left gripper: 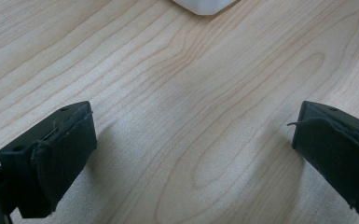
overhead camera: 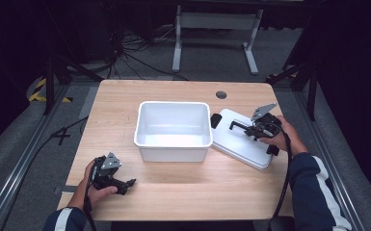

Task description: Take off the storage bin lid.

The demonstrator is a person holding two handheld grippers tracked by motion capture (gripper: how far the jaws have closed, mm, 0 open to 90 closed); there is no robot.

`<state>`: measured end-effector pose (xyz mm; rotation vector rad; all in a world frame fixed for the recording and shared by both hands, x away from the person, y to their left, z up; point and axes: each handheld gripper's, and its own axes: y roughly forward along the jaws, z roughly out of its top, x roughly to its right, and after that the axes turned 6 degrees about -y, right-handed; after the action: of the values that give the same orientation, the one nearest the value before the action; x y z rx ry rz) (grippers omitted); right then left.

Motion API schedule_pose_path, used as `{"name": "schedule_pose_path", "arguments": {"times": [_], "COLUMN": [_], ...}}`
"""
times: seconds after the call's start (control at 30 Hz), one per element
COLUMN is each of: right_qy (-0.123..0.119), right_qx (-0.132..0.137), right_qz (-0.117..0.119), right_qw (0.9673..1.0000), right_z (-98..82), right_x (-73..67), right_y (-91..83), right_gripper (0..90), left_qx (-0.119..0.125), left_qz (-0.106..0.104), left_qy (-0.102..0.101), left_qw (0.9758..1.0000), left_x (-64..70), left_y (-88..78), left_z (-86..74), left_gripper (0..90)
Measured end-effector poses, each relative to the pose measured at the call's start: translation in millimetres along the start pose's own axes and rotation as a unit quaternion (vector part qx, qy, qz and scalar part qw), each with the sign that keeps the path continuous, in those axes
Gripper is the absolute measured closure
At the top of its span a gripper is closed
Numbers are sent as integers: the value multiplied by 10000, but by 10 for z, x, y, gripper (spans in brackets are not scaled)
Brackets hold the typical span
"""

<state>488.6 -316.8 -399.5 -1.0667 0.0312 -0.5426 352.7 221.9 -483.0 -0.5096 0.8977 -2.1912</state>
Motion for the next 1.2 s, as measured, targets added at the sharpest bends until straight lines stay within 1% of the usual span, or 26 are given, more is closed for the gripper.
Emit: {"name": "schedule_pose_path", "arguments": {"times": [0.07, 0.17, 0.23, 0.53, 0.67, 0.7, 0.73, 0.77, 0.8, 0.83, 1.0, 1.03, 1.2], "right_qy": [-19, 20, 45, 11, 72, 83, 78, 125, 203, 226, 142, 132, 193], "right_qx": [-51, -70, -126, -195, -193, -186, -118, -9, 68, 116, 115, 127, 153], "right_qz": [-1, 29, 7, 51, 21, 23, 20, 52, -13, -41, -78, -103, -181], "right_qw": [10000, 10000, 9999, 9998, 9998, 9998, 9999, 9999, 9998, 9997, 9998, 9998, 9995], "right_z": [-7, -14, -11, 14, 15, 17, 20, 28, 43, 56, 102, 116, 152], "right_x": [0, 3, -2, -30, -27, -29, -30, -27, -26, -25, -49, -58, -86], "right_y": [14, 10, 9, -14, -29, -33, -40, -60, -87, -103, -144, -156, -190], "right_gripper": [816, 807, 792, 742, 677, 670, 656, 628, 609, 605, 594, 590, 554], "left_qx": [0, -1, 1, -1, -1, 1, -9, -1, -1, -3, -19, -1, -2], "left_qz": [0, 0, 1, 0, 1, 0, 0, 0, 0, 0, -4, -1, -11], "left_qy": [0, 2, 0, -1, 3, 0, -5, 0, 0, 3, -7, 20, 21], "left_qw": [10000, 10000, 10000, 10000, 10000, 10000, 10000, 10000, 10000, 10000, 10000, 10000, 10000], "left_x": [0, 0, 0, 0, 0, 0, 1, 0, 0, 0, 1, -3, -4], "left_y": [0, 0, 0, 0, 0, 0, -1, 0, 0, 0, -2, 0, 2], "left_z": [0, 0, 0, 0, 0, 0, 0, 0, 0, 0, 0, 3, 4], "left_gripper": [2, 2, 2, 2, 2, 2, 2, 2, 2, 2, 2, 2, 2]}}
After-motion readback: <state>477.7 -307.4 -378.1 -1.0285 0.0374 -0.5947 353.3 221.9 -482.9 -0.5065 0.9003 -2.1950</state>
